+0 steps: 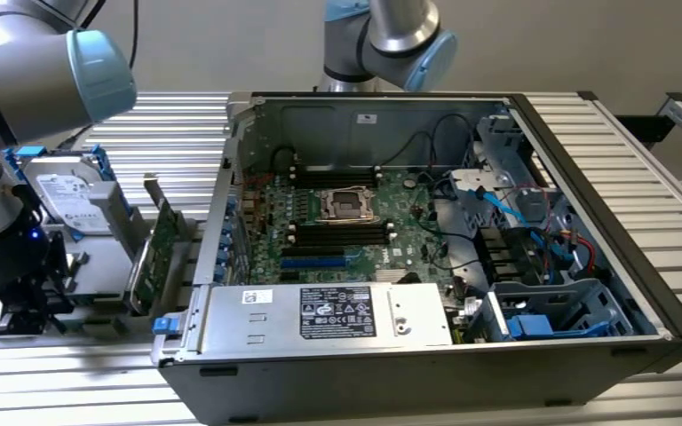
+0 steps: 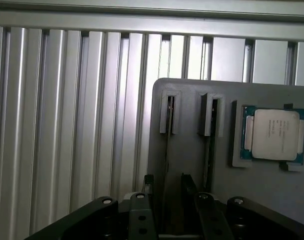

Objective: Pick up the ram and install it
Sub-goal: 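Pick up the ram and move it above insertion slot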

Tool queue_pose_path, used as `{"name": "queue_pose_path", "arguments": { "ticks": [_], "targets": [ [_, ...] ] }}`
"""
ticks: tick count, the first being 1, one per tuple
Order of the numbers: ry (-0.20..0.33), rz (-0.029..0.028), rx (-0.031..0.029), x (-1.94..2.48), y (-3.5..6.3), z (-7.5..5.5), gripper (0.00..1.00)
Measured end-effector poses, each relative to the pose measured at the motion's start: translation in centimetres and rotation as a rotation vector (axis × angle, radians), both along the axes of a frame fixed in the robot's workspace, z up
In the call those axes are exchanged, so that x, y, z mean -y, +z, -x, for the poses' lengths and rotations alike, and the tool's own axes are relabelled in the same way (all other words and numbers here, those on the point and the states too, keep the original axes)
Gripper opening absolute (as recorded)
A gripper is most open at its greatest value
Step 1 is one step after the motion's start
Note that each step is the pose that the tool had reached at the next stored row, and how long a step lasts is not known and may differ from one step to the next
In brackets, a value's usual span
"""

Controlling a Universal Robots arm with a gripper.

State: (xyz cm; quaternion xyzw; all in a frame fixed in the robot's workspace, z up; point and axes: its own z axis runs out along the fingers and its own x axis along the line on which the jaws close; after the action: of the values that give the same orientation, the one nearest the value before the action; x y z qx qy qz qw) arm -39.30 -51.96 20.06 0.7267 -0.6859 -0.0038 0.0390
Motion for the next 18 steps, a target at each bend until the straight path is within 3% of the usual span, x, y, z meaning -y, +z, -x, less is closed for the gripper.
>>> {"name": "queue_pose_path", "arguments": {
  "ticks": [5,12,14,15,18],
  "targets": [
    [0.003,-0.0001,0.0001,0.0,-0.84,0.0,0.36],
    [0.003,0.0,0.0,0.0,-0.84,0.0,0.36],
    [0.003,0.0,0.0,0.01,-0.84,0.0,0.34],
    [0.003,0.0,0.0,0.01,-0.84,0.0,0.27],
    [0.003,0.0,0.0,0.01,-0.84,0.0,0.27]
  ]
}}
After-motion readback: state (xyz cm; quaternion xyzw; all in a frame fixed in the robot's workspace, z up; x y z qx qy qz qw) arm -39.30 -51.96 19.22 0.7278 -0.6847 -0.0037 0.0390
